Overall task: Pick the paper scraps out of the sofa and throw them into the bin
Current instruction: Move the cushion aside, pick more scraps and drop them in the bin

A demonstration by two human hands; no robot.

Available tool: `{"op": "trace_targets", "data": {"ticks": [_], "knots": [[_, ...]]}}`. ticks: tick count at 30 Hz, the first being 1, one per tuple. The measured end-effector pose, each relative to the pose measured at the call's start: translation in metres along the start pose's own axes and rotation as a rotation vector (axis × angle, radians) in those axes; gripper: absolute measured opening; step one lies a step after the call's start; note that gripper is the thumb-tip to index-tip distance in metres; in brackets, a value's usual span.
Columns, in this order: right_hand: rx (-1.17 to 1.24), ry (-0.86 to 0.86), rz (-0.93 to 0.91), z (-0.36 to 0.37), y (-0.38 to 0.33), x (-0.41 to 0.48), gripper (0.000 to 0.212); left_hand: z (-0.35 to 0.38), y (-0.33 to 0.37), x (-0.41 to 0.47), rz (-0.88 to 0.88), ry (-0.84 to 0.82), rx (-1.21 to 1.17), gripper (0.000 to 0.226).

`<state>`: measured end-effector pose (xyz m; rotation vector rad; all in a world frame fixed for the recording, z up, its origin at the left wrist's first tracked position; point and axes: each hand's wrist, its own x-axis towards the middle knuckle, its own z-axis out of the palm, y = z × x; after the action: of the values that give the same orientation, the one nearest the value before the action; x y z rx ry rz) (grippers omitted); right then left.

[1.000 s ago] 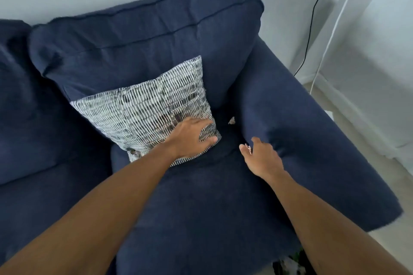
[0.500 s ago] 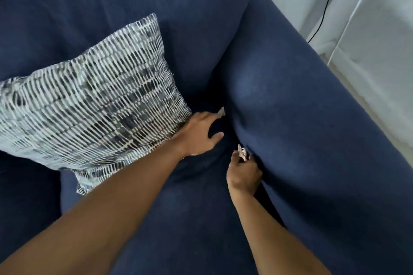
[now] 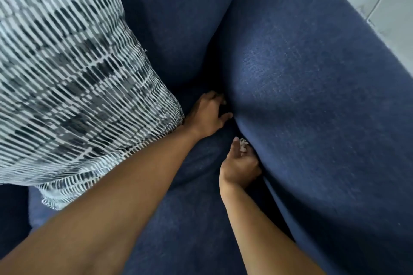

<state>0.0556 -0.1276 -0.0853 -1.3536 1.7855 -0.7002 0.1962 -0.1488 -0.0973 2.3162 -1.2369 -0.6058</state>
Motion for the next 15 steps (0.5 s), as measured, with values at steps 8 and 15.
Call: {"op": "trace_targets", "data": {"ticks": [8,15], "knots": [[0.053,0.054,-0.063,0.013,0.007,0.009,0.018,0.011,0.0,0.015,-0.024,0.095,-0.05,0.024],[0.051,0.032,-0.068,0.006,0.006,0.01,0.02,-0.001,0.007,0.004,-0.082,0.074,-0.138,0.026]]}}
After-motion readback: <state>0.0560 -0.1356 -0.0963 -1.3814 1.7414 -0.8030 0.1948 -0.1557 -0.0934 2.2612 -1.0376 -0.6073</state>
